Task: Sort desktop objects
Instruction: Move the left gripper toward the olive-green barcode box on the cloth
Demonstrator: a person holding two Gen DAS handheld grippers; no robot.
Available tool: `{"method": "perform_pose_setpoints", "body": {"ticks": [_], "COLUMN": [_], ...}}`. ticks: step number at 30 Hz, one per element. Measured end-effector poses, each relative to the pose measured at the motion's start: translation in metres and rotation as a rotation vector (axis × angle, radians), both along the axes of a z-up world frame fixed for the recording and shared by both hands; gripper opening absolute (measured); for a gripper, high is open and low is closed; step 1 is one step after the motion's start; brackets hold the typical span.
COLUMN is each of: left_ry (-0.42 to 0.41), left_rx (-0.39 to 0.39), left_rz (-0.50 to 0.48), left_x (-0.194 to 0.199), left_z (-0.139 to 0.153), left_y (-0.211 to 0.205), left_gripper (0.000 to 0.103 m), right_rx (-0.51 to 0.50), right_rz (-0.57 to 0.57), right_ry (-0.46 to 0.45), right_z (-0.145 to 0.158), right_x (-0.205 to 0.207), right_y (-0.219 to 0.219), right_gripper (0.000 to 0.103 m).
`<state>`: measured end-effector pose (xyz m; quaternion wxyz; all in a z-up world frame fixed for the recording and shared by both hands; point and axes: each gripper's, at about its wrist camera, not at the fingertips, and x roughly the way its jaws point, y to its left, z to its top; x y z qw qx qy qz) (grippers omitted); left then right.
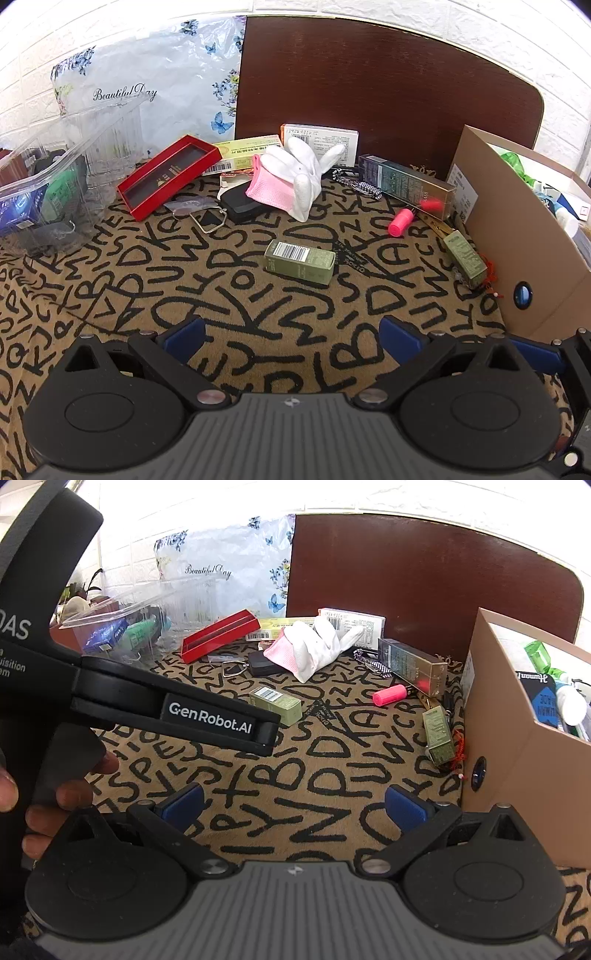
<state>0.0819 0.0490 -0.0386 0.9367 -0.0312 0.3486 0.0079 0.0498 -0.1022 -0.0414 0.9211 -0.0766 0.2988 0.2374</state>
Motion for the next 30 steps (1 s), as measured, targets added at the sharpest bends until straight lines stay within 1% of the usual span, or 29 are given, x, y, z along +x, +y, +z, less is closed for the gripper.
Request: {"method": "perform_pose_setpoints", "body": {"ticks": [18, 20, 24, 28, 30], "left_ry": [0.026, 0.030, 0.030, 0.032, 0.046], "left_rx": [0.009, -0.003, -0.063, -0.088, -0.119], "left_rz": [-0.014, -0.022, -0.039, -0.029, -0.020], "left_x": [0.018, 0.022, 0.034, 0.056, 0.068], "left_z": [-0.008, -0.009, -0.010, -0.011, -0.014], "left_y": [-0.001, 0.001, 0.009, 0.015, 0.019], "left_gripper": [0.103, 0.103, 0.103, 0.102, 0.101], "right_rx": [-0.006, -0.013, -0.046, -0.074, -0.068], "right_rz": [0.006, 0.013, 0.034, 0.054, 0.069], "right_ry": [0.022, 0.017, -0.014, -0.029, -0.030], "right_z": [-0.009, -0.010, -0.015, -0.022, -0.025], "right_x": [0.020, 0.025, 0.040, 0.063, 0.076], "right_y": [0.005, 0.008, 0.016, 0.026, 0.030], "right_gripper": [0.101, 0.101, 0.101, 0.101, 0.101]}}
